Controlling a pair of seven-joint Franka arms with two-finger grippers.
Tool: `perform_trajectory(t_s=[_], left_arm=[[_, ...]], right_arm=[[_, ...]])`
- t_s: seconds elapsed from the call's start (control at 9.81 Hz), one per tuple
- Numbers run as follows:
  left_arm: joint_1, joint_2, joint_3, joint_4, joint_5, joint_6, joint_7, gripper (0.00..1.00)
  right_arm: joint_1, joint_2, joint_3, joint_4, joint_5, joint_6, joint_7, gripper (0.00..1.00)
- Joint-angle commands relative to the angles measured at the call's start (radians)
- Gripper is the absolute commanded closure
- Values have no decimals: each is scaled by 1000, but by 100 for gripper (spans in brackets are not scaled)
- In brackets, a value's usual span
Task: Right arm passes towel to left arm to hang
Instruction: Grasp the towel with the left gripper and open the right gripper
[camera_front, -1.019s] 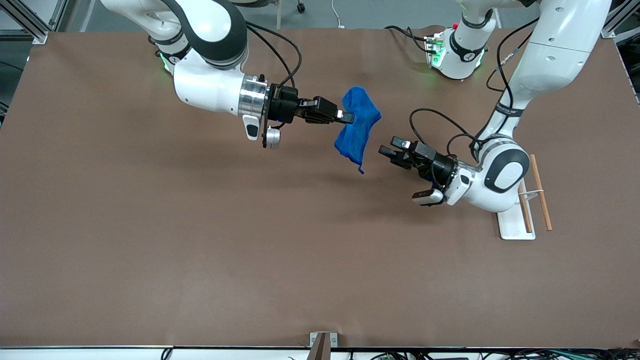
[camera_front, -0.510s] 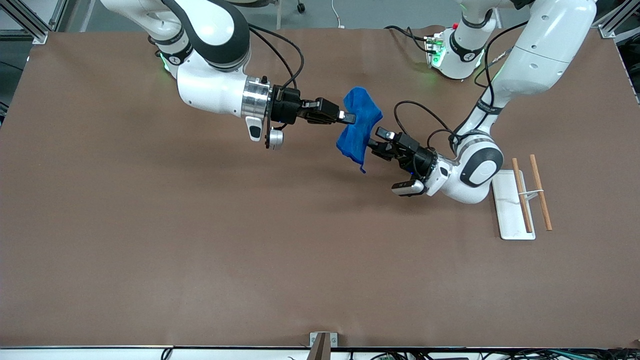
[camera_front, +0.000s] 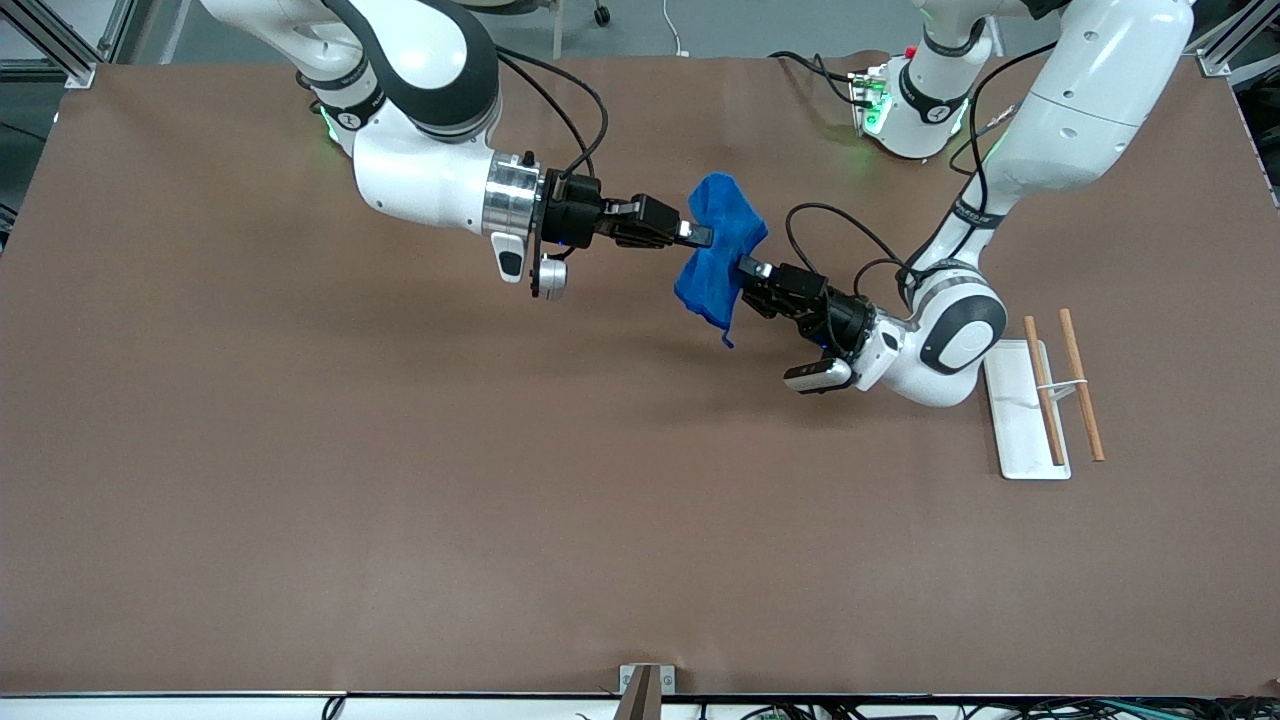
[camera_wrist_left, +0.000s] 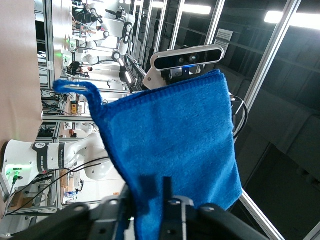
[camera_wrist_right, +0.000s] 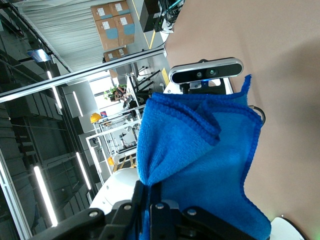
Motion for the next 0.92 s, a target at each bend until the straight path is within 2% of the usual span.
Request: perform_trajectory(t_s=[0.0,0.1,0.2,0.31,0.41,0.61,0.82], left_arm=[[3,16,2,26,0,24,1,100],[3,18,3,31,2,26,-22,100],[0,18,6,45,5,26,-44,100],[0,21,11,68,21,27,-76,100],[2,21,16,103,76,32,-111,100],[14,15,31,268,315,87,-219,100],[43,9,29,446,596,87,-445,100]], right_arm=[[6,12,5,19,24,12,-7,100],[4,12,5,19,24,11,-7,100],[-8,14,5,14,20,3,2,80],[-11,14,2,-4,-1,6,-3,1],[-31,14,1,-24,-82,2,-4,0],[-97,15,-11,-49,-272,-77,0,0],[-102,15,-115,-58,-549,-182,5,0]])
